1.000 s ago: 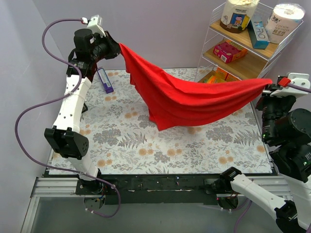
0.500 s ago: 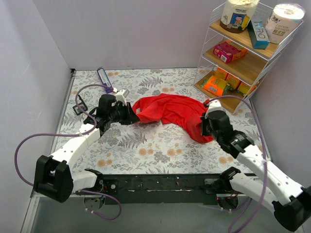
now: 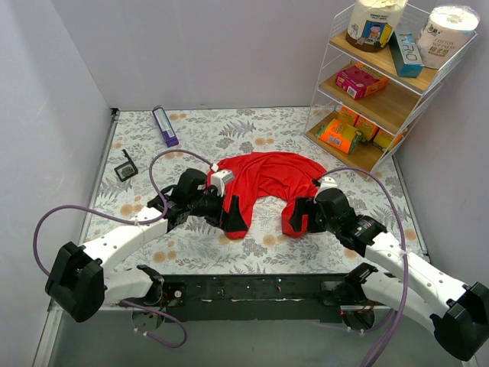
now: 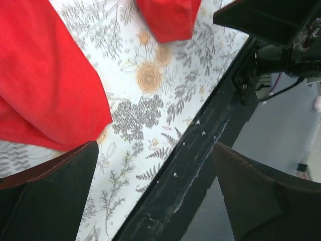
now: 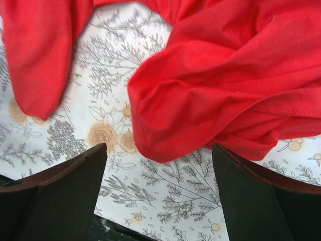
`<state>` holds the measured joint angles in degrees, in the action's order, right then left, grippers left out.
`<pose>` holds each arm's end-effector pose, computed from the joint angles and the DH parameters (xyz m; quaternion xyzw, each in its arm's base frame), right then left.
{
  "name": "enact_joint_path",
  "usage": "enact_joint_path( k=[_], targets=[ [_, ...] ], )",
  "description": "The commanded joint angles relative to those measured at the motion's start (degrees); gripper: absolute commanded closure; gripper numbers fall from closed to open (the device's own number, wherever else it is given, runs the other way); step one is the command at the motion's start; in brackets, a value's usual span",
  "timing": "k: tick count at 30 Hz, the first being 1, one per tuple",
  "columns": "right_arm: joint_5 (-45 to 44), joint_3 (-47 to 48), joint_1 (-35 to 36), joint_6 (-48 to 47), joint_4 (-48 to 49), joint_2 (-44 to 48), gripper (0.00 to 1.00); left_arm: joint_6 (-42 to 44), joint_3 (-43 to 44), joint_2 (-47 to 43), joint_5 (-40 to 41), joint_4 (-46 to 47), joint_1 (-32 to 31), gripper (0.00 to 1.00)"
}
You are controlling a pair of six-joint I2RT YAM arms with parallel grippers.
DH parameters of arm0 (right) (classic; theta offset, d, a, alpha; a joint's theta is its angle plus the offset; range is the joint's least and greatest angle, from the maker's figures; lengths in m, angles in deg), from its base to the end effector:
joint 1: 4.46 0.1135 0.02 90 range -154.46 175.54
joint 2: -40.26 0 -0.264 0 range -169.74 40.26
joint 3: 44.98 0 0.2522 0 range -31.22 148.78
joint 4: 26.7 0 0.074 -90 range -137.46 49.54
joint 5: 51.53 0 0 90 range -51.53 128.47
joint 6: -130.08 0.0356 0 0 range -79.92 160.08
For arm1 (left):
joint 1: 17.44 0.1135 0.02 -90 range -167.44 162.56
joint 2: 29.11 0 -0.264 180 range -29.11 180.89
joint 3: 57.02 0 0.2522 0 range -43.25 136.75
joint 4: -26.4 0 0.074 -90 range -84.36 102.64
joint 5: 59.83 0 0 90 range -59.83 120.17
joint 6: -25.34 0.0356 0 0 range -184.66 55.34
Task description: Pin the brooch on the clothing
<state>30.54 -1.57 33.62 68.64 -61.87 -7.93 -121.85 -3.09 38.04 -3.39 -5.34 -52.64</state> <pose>0.1440 0.1066 0.2191 -0.0459 0.9033 0.1795 0.3870 0.1818 -0.1523 0.2259 -0.0601 0.8893 -0.4492 0.0614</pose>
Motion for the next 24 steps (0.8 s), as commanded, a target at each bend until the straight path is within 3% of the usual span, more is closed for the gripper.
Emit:
enact_joint_path(
  k=[1,4,8,12,20,24],
  targets=[
    [-5.8,5.4,3.3,1.1,1.9,2.7,0.09,3.3,8.0,-4.0,9.2,1.9,0.3,0.02],
    [-7.0,6.9,5.9,1.0,3.6,-0.1,0.13,3.7,10.5,-3.4,15.2,2.9,4.3,0.02],
    [-9.1,9.6,12.3,1.9,7.2,-7.8,0.15,1.7,12.8,5.4,15.9,2.5,16.8,0.02],
    [-10.6,16.4,20.3,1.7,11.3,-18.9,0.16,3.3,14.2,15.4,21.5,-0.6,17.8,0.02],
    [-8.9,29.6,24.5,-1.4,13.9,-38.4,0.18,0.2,11.7,21.5,9.1,4.1,20.4,0.03],
    [-8.2,34.5,25.5,-2.3,13.4,-46.2,0.19,-0.4,13.0,26.5,8.9,2.4,20.4,0.09]
  ],
)
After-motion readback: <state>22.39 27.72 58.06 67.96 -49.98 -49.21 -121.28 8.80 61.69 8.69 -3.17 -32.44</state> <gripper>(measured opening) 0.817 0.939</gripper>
